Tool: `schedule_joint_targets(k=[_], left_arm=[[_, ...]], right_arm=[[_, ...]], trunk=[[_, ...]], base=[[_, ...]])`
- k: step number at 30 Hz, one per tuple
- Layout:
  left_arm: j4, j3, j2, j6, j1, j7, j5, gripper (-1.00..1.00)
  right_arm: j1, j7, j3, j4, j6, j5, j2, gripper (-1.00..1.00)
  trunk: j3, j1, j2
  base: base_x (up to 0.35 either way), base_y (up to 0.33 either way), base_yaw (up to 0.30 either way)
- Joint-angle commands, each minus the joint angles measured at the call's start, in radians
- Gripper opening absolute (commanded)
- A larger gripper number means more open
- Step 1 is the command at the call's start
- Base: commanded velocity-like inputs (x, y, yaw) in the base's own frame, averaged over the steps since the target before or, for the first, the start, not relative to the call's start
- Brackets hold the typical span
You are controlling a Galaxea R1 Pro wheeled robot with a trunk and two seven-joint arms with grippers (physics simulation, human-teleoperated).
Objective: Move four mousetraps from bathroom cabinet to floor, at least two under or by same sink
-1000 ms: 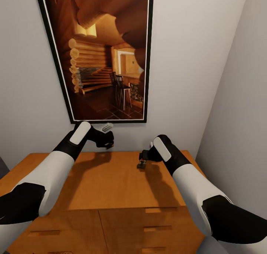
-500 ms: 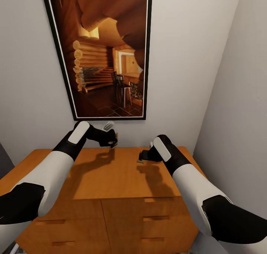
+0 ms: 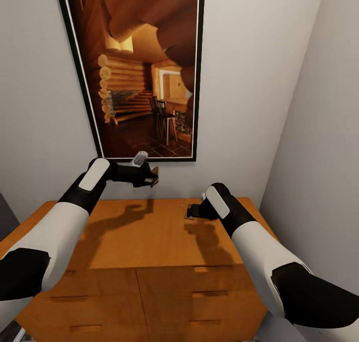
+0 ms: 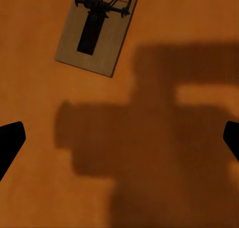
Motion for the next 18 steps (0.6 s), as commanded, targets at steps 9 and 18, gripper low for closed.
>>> schedule_joint_targets(k=[9, 18], left_arm=[[-0.098, -0.004, 0.021, 0.001, 0.001, -0.082, 0.034, -1.00], [-0.131, -0.004, 0.024, 0.001, 0.007, -0.108, 0.040, -1.00]], right_arm=[[-0.001, -0.009, 0.004, 0.000, 0.002, -0.009, 0.000, 1.00], [0.000, -0.008, 0.025, -0.001, 0.002, -0.003, 0.000, 1.00]], trunk=[[-0.001, 0.000, -0.001], [-0.001, 0.000, -0.001]], base=[[0.000, 0.000, 0.000], [0.000, 0.000, 0.000]])
